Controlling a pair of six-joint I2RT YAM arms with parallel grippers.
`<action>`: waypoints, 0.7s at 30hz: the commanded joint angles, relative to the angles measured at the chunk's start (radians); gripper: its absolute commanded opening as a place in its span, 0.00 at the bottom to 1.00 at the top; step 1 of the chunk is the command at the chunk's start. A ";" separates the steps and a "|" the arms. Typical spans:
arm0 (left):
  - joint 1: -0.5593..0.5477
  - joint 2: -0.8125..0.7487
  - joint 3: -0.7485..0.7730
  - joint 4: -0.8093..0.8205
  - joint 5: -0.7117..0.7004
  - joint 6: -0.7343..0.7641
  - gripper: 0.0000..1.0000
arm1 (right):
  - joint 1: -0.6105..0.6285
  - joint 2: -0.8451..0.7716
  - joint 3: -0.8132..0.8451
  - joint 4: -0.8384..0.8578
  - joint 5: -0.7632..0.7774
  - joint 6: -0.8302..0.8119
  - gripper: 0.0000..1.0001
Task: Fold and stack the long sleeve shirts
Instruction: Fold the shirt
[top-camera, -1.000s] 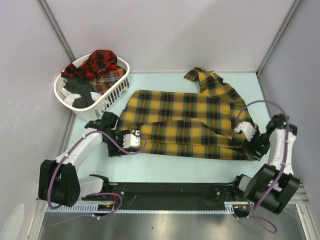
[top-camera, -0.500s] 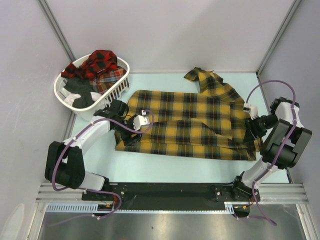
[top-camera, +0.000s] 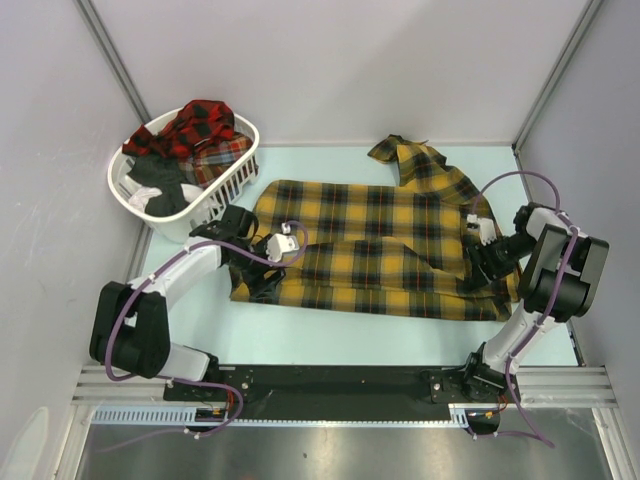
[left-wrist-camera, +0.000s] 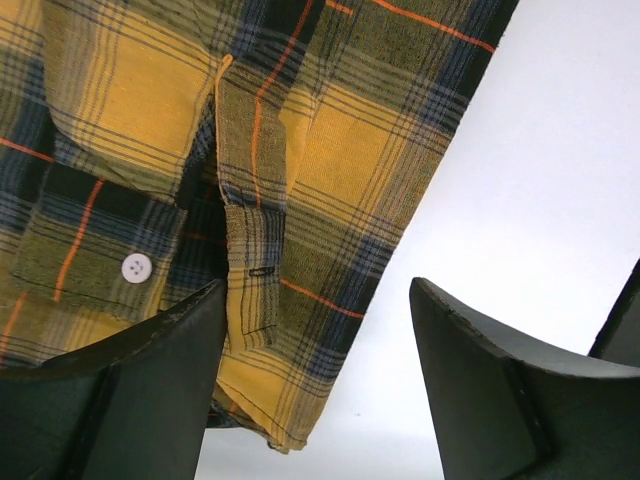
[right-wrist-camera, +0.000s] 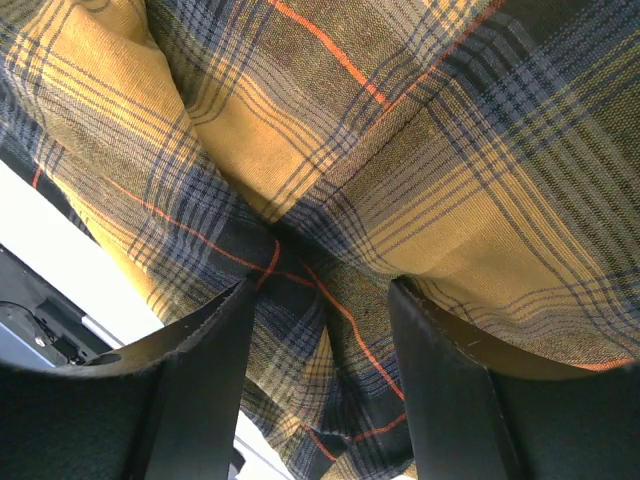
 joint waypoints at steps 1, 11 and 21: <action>-0.008 -0.005 -0.017 0.017 0.030 -0.037 0.78 | 0.023 -0.011 -0.030 0.064 0.023 0.006 0.60; -0.006 0.010 -0.023 0.021 -0.001 -0.018 0.79 | -0.008 -0.054 0.027 -0.086 -0.012 -0.100 0.17; -0.004 0.029 -0.020 0.030 -0.015 -0.021 0.79 | -0.017 -0.071 0.096 -0.123 -0.037 -0.090 0.00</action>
